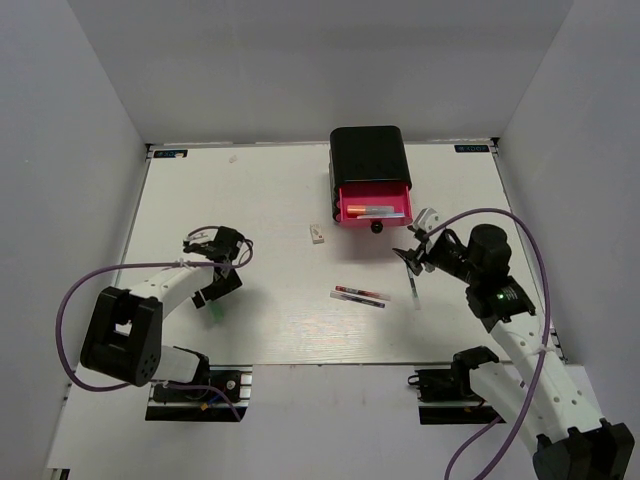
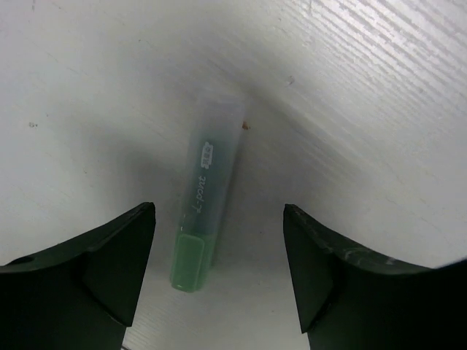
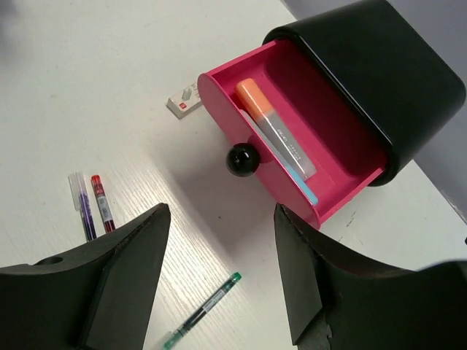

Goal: Sort the stationery into containers
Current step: Pick up the pen from the center of the board.

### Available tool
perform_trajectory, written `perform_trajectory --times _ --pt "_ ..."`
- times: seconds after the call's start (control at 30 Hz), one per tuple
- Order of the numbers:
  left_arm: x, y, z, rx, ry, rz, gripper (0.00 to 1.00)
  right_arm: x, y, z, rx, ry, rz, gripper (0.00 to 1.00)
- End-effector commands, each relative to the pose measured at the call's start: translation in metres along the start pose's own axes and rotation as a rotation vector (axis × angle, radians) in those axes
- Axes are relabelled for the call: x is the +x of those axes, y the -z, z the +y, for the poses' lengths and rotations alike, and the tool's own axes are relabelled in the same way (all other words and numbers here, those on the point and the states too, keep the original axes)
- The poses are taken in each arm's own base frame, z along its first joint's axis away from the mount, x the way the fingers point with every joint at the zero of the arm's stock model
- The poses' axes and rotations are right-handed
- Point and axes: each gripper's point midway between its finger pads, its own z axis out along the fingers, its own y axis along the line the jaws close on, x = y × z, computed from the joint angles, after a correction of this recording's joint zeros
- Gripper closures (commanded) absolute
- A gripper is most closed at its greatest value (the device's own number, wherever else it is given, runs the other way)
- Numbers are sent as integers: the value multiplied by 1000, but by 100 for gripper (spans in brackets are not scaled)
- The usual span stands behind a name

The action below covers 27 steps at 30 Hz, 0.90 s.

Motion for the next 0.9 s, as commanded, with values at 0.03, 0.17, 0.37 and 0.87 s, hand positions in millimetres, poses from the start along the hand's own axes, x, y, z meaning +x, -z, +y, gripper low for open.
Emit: perform_trajectory --times 0.03,0.17,0.37,0.87 --pt "-16 3 -9 47 19 -17 28 -9 3 -9 76 -39 -88 35" --pt "-7 1 -16 117 37 22 44 -7 7 -13 116 -48 -89 34" --pt "7 -9 -18 146 60 80 43 3 15 -34 246 -78 -63 31" --pt "-64 104 -105 766 -133 -143 100 20 26 -59 394 -177 -36 47"
